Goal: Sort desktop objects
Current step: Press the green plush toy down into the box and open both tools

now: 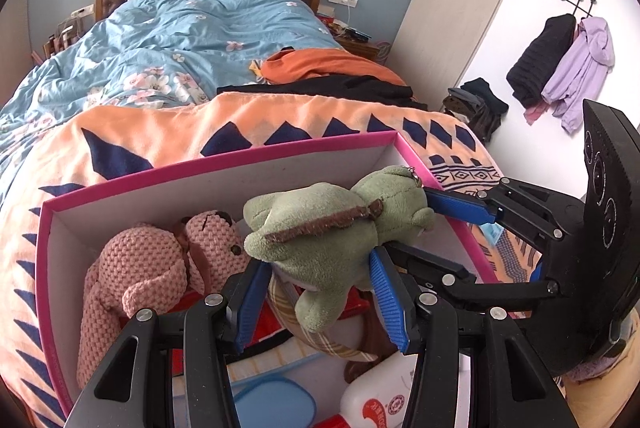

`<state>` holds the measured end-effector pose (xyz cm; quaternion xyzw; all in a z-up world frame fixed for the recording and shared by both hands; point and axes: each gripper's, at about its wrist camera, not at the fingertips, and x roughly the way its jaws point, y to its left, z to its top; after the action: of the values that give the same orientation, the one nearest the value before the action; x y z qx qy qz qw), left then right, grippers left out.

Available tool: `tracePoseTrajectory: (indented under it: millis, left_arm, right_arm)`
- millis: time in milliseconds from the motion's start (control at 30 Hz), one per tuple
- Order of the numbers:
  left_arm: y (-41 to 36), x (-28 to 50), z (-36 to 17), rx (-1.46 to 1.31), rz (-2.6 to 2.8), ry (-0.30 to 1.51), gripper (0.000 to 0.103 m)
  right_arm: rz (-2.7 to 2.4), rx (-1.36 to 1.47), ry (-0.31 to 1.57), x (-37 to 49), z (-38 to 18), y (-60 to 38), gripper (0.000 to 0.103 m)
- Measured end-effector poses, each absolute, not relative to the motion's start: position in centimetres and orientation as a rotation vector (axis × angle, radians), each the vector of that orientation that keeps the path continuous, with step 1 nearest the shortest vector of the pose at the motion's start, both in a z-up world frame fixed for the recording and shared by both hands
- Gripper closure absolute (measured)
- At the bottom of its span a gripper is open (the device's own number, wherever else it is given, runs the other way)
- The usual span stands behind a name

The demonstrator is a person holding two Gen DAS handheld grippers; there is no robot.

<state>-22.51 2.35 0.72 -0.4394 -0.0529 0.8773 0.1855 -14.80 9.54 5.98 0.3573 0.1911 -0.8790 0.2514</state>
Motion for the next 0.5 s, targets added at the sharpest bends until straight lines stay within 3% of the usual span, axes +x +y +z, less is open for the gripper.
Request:
tracePoseTrajectory:
  millis: [133, 200, 500]
  left_arm:
    - [2.7, -23.0, 0.4, -1.257, 2.466, -0.141, 0.056]
    - [2.9, -23.2, 0.3, -1.271, 2.468, -0.131, 0.057]
    - [2.6, -22.7, 0.8, -1.246, 2.493, -0.087, 0.057]
  right_arm:
    - [-2.398, 1.002, 0.557, -15.5, 5.5, 9.1, 0.06]
    - [-2.401, 1.023, 0.574, -16.0, 5.2, 8.9, 0.069]
    - [-2.413, 1.048, 0.619, -16.7, 5.1, 8.2, 0.069]
